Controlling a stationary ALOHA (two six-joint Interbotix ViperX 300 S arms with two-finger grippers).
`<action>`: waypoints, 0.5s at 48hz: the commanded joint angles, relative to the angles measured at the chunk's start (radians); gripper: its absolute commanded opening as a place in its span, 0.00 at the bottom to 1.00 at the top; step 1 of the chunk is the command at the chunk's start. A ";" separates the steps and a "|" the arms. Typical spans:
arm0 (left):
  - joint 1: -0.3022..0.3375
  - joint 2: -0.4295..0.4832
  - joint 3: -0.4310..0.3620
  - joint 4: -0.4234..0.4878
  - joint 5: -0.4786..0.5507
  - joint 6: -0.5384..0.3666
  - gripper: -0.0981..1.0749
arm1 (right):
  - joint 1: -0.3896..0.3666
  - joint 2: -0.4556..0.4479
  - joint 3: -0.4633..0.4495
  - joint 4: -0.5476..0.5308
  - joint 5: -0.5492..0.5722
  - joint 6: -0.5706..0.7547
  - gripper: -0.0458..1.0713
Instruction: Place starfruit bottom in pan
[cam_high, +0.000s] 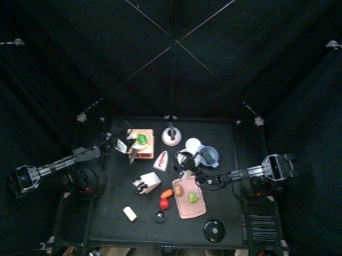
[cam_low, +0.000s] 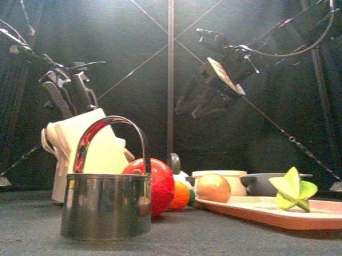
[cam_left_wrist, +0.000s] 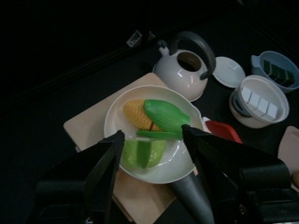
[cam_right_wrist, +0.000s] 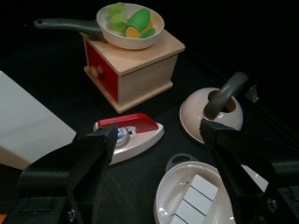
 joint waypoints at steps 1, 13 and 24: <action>0.003 0.002 -0.012 -0.003 -0.017 0.002 0.86 | -0.003 -0.015 -0.021 -0.003 0.002 0.002 0.97; -0.002 0.002 -0.012 -0.008 -0.018 0.002 0.86 | -0.005 -0.015 -0.020 -0.003 -0.008 -0.002 0.97; -0.005 0.002 -0.009 -0.014 -0.021 0.000 0.86 | 0.002 -0.012 -0.029 0.000 -0.075 -0.003 0.97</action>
